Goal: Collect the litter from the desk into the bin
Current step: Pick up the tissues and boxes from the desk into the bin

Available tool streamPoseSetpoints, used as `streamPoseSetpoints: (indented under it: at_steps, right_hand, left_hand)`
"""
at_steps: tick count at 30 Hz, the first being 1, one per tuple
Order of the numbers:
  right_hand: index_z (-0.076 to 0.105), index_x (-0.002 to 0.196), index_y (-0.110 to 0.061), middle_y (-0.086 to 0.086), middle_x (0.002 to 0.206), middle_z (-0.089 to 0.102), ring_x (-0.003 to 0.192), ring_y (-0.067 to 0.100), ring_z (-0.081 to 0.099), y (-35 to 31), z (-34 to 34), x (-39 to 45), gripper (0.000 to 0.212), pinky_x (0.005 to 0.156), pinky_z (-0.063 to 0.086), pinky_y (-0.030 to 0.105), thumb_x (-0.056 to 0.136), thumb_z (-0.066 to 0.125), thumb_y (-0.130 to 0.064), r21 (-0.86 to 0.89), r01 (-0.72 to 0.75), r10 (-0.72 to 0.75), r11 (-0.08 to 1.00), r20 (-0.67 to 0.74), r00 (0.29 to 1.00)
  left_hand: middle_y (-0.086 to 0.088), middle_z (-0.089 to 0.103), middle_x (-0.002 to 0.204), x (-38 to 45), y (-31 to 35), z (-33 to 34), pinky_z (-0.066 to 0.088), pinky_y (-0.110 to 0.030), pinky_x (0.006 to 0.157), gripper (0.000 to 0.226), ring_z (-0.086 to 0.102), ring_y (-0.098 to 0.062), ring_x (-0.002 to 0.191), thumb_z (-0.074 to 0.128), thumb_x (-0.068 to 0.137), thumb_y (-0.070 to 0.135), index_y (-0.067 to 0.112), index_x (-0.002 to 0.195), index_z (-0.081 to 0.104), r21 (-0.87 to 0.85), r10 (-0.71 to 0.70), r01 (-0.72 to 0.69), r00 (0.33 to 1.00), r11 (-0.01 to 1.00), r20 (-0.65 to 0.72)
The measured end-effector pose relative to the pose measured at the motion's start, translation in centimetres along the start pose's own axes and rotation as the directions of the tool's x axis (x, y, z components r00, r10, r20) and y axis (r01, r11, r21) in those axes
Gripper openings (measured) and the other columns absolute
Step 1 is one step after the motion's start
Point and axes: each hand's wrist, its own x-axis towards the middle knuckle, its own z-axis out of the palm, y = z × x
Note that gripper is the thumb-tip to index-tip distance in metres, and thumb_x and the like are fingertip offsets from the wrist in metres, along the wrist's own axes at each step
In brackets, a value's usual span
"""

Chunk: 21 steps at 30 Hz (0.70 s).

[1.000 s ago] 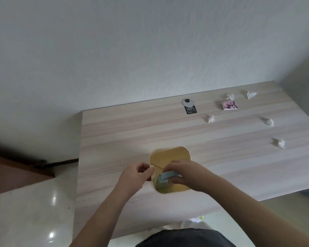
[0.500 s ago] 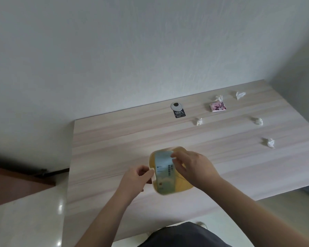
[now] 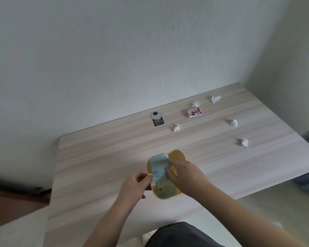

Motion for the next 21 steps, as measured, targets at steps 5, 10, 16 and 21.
streamPoseSetpoints:
  at_steps: [5,10,16,21]
  right_hand:
    - [0.061,0.114,-0.022,-0.001,0.107,0.067,0.09,0.02,0.064,3.5,-2.7,-1.1,0.028,0.075,0.052,0.034,0.094,0.048,-0.037,0.086,0.029,-0.01,0.996,-0.216,0.976]
    - [0.064,0.111,-0.021,-0.004,0.107,0.067,0.083,0.014,0.066,6.8,-4.9,-1.4,0.025,0.067,0.05,0.028,0.093,0.053,-0.034,0.102,0.01,0.023,0.995,-0.312,0.95]
    - [0.063,0.112,-0.022,-0.004,0.117,0.061,0.085,0.016,0.067,8.8,-5.6,-1.2,0.024,0.065,0.05,0.029,0.092,0.054,-0.033,0.099,-0.021,0.051,0.995,-0.313,0.948]
    - [0.061,0.116,-0.022,-0.005,0.119,0.059,0.088,0.018,0.066,8.7,-5.2,0.1,0.027,0.068,0.053,0.033,0.093,0.054,-0.034,0.083,-0.02,0.043,0.996,-0.284,0.958]
  left_hand:
    - [0.001,0.079,0.086,-0.4,0.9,2.0,0.049,-0.024,0.056,0.015,0.075,-0.006,0.072,0.06,0.093,0.025,0.016,0.095,0.072,-0.042,-0.033,0.031,0.998,0.999,-0.051]
    - [0.0,0.079,0.091,-0.6,1.4,3.5,0.049,-0.026,0.056,0.017,0.076,-0.008,0.076,0.059,0.093,0.024,0.014,0.096,0.073,-0.073,-0.034,0.029,0.997,0.997,-0.069]
    - [0.002,0.078,0.09,-0.3,1.9,3.4,0.05,-0.026,0.058,0.016,0.076,-0.01,0.079,0.058,0.094,0.023,0.015,0.096,0.073,-0.072,-0.009,0.004,0.998,0.997,-0.069]
    - [0.001,0.079,0.086,1.1,1.9,2.6,0.051,-0.029,0.059,0.016,0.076,-0.015,0.082,0.061,0.092,0.024,0.015,0.092,0.074,-0.067,0.005,-0.009,0.998,0.998,-0.064]
